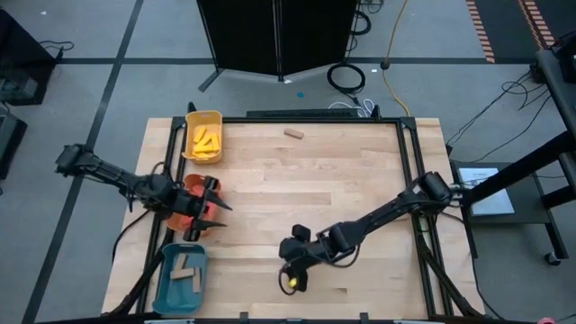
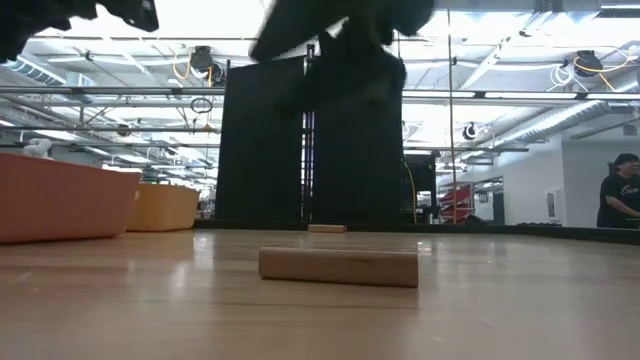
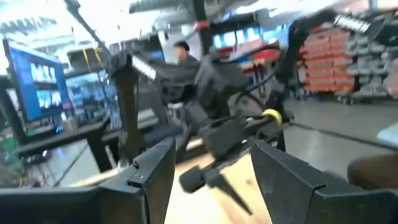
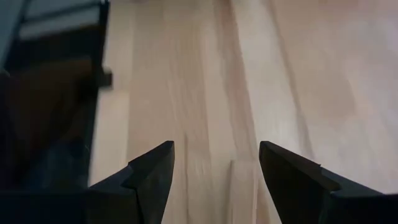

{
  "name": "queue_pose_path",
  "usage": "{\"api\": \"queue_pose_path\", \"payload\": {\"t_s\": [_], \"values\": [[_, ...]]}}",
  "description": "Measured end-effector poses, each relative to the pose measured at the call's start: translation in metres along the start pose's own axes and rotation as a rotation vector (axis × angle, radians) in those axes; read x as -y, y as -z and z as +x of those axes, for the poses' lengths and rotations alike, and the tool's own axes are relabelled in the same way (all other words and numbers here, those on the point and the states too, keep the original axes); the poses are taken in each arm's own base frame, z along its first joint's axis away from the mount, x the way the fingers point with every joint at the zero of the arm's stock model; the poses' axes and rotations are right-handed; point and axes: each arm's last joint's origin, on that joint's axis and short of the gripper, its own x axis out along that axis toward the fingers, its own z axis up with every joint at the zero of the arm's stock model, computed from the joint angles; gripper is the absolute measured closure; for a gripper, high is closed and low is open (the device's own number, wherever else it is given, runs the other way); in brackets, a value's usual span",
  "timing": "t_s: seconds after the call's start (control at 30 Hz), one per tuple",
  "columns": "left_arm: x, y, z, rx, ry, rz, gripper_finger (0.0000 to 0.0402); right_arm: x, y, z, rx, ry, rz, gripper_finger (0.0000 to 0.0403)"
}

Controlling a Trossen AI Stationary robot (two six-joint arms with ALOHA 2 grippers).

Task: Sort blocks
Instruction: Put the bottom left brown block in the blue bin

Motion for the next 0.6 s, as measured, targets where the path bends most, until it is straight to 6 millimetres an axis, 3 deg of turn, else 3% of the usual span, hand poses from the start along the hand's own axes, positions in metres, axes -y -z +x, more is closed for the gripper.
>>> {"api": "queue_pose_path", "payload": {"t_s": [0.23,0.6], "values": [[-0.006,0.006,0.002,-0.042,-0.040,0.005,0.0194,-0.004,0.035,0.031,-0.118,0.071,0.014,0.0174],[-0.012,0.007,0.002,-0.046,-0.052,0.036,0.0194,0.011,0.054,0.049,-0.202,0.210,-0.001,0.0174]]}}
